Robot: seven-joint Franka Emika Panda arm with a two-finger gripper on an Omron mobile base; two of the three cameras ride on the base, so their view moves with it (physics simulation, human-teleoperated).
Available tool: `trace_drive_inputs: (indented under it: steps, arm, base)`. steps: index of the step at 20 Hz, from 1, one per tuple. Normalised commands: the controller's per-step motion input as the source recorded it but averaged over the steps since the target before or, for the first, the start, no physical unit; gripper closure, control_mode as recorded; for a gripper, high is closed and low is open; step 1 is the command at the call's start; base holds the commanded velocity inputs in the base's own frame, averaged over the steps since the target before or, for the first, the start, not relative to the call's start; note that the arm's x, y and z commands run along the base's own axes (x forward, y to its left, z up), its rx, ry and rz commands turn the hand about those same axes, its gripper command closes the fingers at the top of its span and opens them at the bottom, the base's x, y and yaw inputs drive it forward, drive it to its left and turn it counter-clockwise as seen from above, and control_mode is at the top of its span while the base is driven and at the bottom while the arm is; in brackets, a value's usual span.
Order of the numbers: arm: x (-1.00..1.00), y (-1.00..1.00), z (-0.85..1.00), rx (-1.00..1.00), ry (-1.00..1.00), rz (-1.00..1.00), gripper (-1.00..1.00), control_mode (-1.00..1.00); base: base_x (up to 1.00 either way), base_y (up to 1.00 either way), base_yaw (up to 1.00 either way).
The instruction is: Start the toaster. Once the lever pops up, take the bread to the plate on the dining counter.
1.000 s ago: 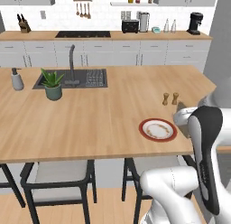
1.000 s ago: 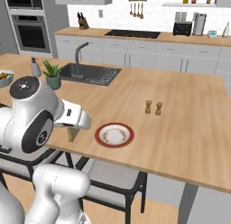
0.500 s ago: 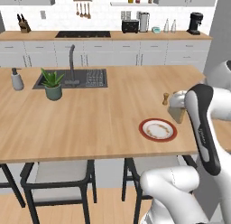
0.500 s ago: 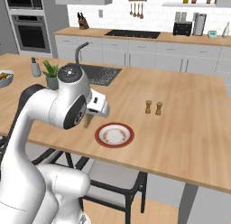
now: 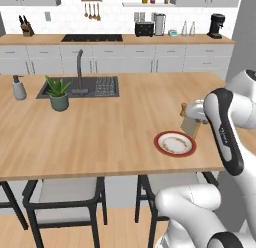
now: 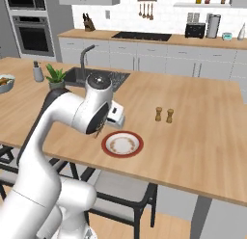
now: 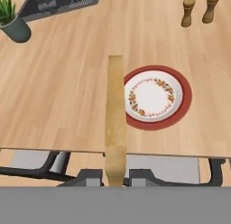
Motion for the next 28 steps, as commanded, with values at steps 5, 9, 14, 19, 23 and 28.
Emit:
trace_drive_inputs:
  steps: [5, 9, 14, 19, 23, 28]
  arm:
    - [0.08, 0.0, -0.65, 0.06, 0.0, 0.0, 1.0, -1.0]
    - [0.25, 0.0, -0.49, 0.01, 0.0, 0.0, 1.0, -1.0]
    - [0.57, 0.0, -0.29, 0.0, 0.0, -0.02, 1.0, -1.0]
    - [0.66, 0.0, -0.17, 0.03, 0.0, -0.01, 1.0, -1.0]
    - [0.45, 0.0, -0.24, 0.03, 0.0, 0.0, 1.0, -1.0]
    - [0.12, -0.03, -0.42, 0.05, 0.0, 0.0, 1.0, -1.0]
  base:
    - [0.0, 0.0, 0.0]
    - [0.0, 0.0, 0.0]
    - [0.0, 0.0, 0.0]
    - [0.0, 0.0, 0.0]
    - [0.0, 0.0, 0.0]
    - [0.0, 0.0, 0.0]
